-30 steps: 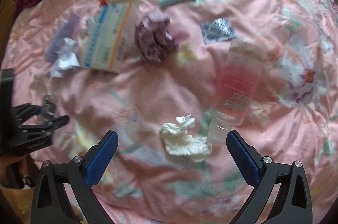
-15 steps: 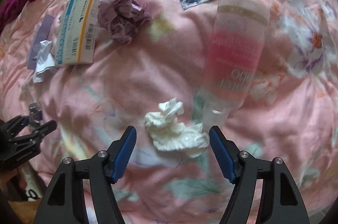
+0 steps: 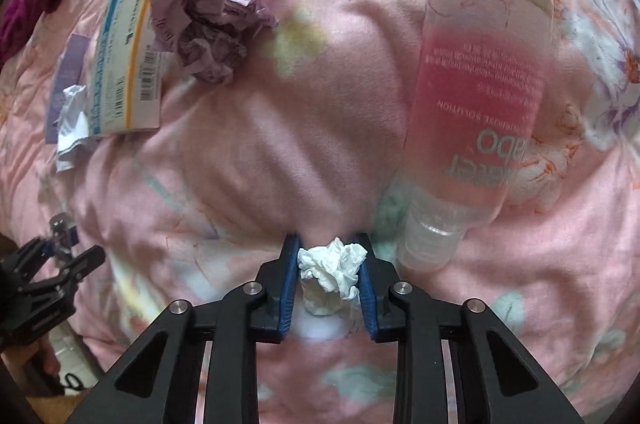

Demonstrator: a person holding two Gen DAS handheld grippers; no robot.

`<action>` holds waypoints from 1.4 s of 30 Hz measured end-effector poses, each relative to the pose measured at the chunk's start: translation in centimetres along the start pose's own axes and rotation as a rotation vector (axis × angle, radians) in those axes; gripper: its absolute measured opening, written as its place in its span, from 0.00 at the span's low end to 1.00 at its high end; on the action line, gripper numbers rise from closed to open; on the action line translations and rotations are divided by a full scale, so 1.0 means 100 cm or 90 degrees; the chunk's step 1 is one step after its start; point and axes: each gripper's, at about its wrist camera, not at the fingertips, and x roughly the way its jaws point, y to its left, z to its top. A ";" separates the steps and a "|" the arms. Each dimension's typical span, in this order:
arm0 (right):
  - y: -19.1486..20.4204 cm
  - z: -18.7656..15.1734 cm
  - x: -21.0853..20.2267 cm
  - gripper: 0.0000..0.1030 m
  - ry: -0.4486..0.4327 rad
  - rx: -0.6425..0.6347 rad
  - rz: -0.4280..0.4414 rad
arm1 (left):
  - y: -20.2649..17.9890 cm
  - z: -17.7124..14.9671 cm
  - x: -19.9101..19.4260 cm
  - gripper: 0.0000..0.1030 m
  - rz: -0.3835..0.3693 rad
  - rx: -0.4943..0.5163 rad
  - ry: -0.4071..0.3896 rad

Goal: Collect trash
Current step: 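Grasp the white tissue with the right gripper while the left gripper holds the blister pack, then carry the blister pack and tissue in both grippers over the pink-rimmed bin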

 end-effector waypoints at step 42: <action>0.386 -0.288 -0.045 0.21 0.091 -0.749 0.156 | 0.176 -0.436 -0.064 0.60 0.071 -0.670 -0.073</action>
